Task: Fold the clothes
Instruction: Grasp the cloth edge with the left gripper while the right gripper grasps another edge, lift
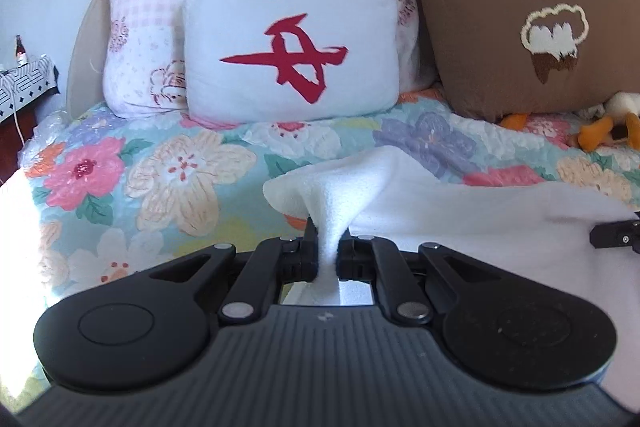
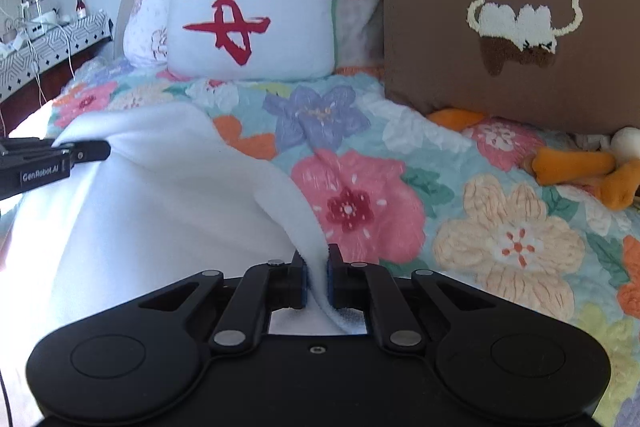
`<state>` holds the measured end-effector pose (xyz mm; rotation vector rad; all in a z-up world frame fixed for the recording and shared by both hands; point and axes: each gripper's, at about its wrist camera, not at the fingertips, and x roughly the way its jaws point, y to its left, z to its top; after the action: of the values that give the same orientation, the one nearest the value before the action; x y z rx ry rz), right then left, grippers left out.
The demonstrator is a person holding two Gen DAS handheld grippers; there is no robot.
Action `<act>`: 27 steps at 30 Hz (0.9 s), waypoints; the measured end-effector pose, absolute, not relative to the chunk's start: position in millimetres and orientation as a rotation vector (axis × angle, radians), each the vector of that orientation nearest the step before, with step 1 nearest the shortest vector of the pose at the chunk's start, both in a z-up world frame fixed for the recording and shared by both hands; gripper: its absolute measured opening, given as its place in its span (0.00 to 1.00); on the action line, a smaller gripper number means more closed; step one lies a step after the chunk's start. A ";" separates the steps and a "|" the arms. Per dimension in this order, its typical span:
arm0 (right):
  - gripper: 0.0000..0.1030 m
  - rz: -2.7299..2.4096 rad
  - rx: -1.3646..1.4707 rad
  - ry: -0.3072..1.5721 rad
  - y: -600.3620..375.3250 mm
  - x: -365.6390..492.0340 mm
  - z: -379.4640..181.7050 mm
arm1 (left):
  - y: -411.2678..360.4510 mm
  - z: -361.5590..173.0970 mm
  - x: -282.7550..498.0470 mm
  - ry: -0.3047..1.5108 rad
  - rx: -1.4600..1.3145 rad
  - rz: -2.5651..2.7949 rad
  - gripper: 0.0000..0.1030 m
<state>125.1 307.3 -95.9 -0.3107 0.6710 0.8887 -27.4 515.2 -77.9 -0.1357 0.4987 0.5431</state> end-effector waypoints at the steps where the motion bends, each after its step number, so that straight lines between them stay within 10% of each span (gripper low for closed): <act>1: 0.09 0.897 -0.289 0.655 313.7 127.2 -87.9 | 519.0 -72.2 -32.0 0.479 -0.136 0.564 0.06; 13: 0.09 0.853 -0.248 0.389 424.7 131.7 -22.9 | 573.5 -45.9 -50.0 0.416 -0.066 0.681 0.13; 20: 0.22 0.750 -0.245 0.689 444.3 156.1 -86.7 | 599.4 -106.6 -30.4 0.712 -0.128 0.670 0.14; 27: 0.45 0.822 -0.003 0.895 333.9 113.6 -94.3 | 583.9 -113.8 -39.3 0.857 -0.130 0.678 0.50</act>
<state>113.6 333.9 -94.3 -0.0026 0.8952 0.8218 -39.3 583.9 -113.8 -0.1299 0.8568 0.6775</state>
